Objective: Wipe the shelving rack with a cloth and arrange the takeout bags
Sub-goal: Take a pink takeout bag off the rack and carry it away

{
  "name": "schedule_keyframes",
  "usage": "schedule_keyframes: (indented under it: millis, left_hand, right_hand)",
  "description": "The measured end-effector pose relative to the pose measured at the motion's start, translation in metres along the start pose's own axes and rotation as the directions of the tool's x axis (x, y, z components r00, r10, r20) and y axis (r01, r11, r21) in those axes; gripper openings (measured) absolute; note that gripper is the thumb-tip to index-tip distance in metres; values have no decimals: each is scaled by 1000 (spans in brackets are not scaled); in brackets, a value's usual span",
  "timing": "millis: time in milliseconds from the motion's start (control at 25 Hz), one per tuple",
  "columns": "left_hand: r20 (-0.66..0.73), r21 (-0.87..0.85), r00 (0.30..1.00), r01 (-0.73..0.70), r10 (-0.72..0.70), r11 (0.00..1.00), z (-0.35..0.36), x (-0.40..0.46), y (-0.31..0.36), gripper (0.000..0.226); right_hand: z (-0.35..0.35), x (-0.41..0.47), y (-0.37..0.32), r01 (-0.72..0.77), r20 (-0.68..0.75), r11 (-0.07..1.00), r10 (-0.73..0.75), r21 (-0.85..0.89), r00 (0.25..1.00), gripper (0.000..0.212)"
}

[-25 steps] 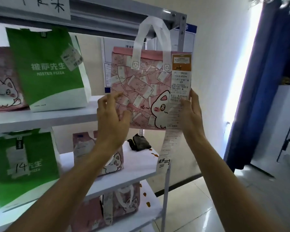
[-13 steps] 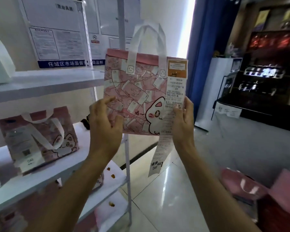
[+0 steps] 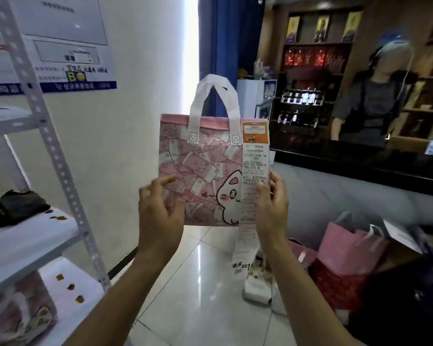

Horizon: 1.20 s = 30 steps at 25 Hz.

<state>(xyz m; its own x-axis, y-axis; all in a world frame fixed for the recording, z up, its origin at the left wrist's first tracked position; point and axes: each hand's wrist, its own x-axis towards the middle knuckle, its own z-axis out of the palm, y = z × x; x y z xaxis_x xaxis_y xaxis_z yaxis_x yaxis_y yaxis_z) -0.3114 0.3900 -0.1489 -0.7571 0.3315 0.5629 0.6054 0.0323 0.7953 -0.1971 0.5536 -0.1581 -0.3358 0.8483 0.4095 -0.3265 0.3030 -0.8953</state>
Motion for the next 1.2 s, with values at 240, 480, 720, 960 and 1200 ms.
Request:
schedule_keyframes:
  millis: [240,480,720,960,1200]
  left_hand:
    - [46,21,998,34,-35,999,119,20,0,33]
    - [106,55,990,90,-95,994,205,48,-17,36]
    - [182,9,978,104,-104,995,289,106,-51,32]
    - [232,-21,968,100,-93,995,358,202,-106,29]
    - [342,-39,937,88,-69,995,430,300,-149,29]
  right_hand:
    - [-74,87,39,-17,-28,999,16,-34,999,26]
    - [-114,150,85,-105,-59,994,104,-14,993,25]
    - [-128,231,131,-111,-116,991,102,-69,988,16]
    - [-95,328,178,-107,-198,989,85,-106,977,15]
    - [-76,424,214,-53,-316,993,18,-103,948,19]
